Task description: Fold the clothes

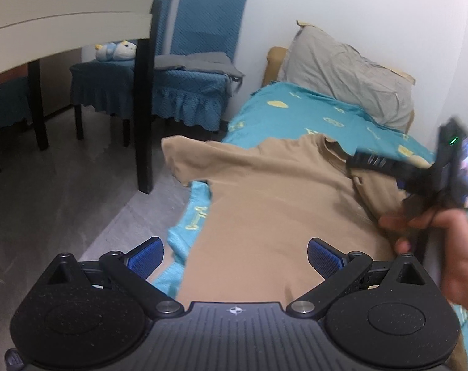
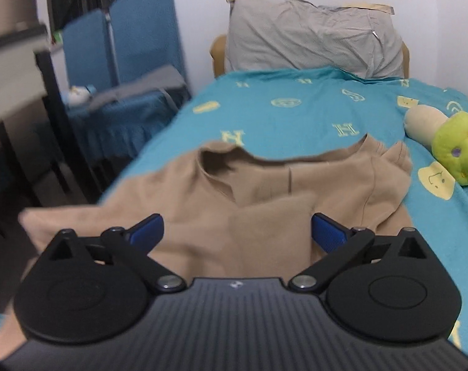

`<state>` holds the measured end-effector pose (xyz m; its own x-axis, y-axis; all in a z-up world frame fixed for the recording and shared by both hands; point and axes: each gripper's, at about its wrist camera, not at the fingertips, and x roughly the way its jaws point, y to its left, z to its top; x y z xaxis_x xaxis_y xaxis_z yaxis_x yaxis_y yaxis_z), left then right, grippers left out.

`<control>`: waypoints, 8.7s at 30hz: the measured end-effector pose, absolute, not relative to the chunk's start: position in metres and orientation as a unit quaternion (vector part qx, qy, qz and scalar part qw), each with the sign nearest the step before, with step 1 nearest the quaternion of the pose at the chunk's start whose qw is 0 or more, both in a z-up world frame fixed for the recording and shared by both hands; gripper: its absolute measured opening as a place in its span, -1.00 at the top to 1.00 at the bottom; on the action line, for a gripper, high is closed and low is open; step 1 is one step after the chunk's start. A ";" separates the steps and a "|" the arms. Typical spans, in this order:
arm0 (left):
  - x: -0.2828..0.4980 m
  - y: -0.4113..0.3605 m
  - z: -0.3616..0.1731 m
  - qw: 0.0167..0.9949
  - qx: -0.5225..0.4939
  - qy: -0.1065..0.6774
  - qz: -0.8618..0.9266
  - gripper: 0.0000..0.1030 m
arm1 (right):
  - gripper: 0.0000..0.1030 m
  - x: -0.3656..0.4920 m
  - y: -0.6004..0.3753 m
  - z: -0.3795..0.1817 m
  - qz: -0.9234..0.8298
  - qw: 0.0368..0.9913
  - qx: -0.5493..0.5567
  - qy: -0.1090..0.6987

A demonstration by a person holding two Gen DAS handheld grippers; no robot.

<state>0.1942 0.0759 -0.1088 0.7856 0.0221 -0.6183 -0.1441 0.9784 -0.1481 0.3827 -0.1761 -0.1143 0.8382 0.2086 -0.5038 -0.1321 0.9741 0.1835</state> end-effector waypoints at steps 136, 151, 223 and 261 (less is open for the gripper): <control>0.049 -0.075 -0.125 0.849 -0.030 0.494 -0.184 0.86 | -1.00 0.104 -0.361 -0.036 -0.035 0.929 0.216 0.298; 0.034 -0.012 -0.092 0.831 -0.043 0.542 -0.119 0.75 | -1.00 0.101 -0.352 -0.032 -0.016 0.931 0.213 0.296; 0.406 0.227 -0.216 0.829 -0.445 0.329 0.080 -0.47 | -0.48 0.224 -0.264 -0.076 0.080 0.891 0.276 0.352; 0.333 -0.095 -0.101 0.906 -0.018 0.383 -0.179 -0.15 | -0.48 0.203 -0.342 -0.067 -0.013 0.902 0.331 0.276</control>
<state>0.3325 -0.0954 -0.1007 0.6430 -0.3382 -0.6871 0.3103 0.9353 -0.1700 0.2026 -0.3421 -0.0669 0.8471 0.1596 -0.5069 0.2060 0.7807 0.5900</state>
